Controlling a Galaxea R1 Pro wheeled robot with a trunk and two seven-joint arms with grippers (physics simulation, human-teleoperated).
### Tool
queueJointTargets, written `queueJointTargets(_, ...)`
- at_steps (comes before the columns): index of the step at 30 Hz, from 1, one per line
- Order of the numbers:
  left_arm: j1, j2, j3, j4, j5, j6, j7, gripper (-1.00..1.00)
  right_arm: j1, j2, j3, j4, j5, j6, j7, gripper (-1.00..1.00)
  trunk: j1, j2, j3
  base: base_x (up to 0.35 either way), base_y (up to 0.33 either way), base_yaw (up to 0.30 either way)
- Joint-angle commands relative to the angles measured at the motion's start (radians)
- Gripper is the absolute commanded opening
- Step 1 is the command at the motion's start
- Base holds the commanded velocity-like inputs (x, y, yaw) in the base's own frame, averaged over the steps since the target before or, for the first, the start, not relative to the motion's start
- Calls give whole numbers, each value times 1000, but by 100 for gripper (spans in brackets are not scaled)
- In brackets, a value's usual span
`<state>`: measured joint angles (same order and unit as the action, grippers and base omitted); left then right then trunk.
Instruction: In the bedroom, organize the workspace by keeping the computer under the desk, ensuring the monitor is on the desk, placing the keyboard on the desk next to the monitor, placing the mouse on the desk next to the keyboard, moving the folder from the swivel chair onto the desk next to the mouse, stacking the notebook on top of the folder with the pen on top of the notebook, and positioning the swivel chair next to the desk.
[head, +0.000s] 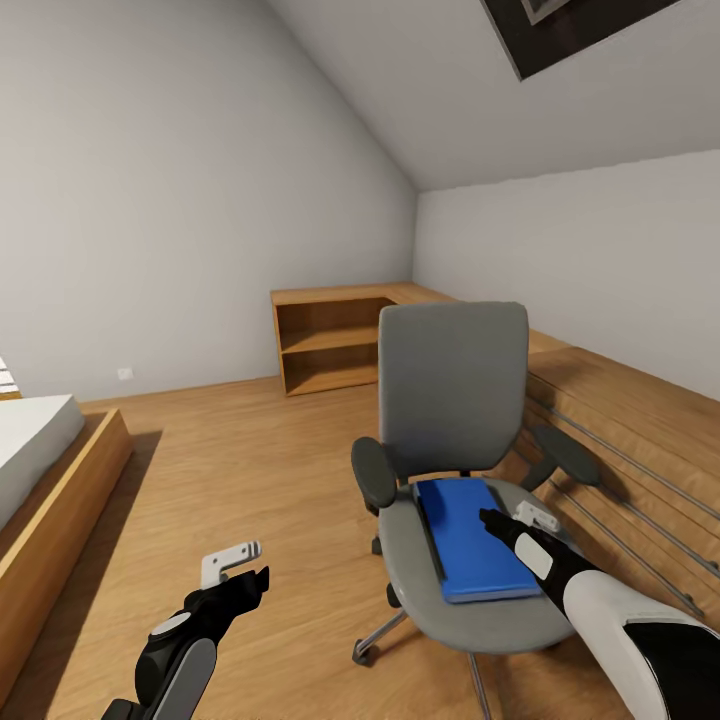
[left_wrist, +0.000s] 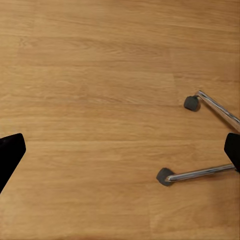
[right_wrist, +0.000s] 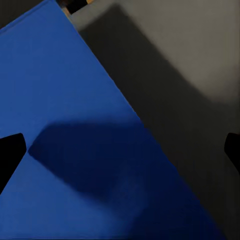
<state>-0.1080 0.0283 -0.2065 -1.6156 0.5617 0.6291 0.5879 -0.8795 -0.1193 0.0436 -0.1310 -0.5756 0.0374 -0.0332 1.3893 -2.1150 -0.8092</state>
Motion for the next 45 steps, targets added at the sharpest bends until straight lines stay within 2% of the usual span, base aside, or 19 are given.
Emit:
queueJointTargets(1, -1, 1, -2, -1, 9, 1, 10, 100, 1, 0, -1, 44, -7, 4, -5, 100, 0, 0, -1, 0, 0, 0)
queueJointTargets(14, -1, 3, -2, 4, 10, -1, 4, 100, 1, 0, 0, 44, -7, 4, -5, 100, 0, 0, -1, -2, 0, 0)
queueJointTargets(24, -1, 2, -2, 6, 10, -1, 4, 100, 1, 0, 0, 44, -7, 4, -5, 100, 0, 0, -1, -222, 0, 0)
queueJointTargets(38, -1, 2, -3, 6, 10, 0, 4, 100, 1, 0, 0, 42, -7, 4, -5, 100, 0, 0, -1, -22, 0, 0)
queueJointTargets(45, -1, 2, -4, 6, 10, 0, 5, 100, 1, 0, -1, 42, -7, 4, -4, 100, -27, 49, 21, 0, 0, 0)
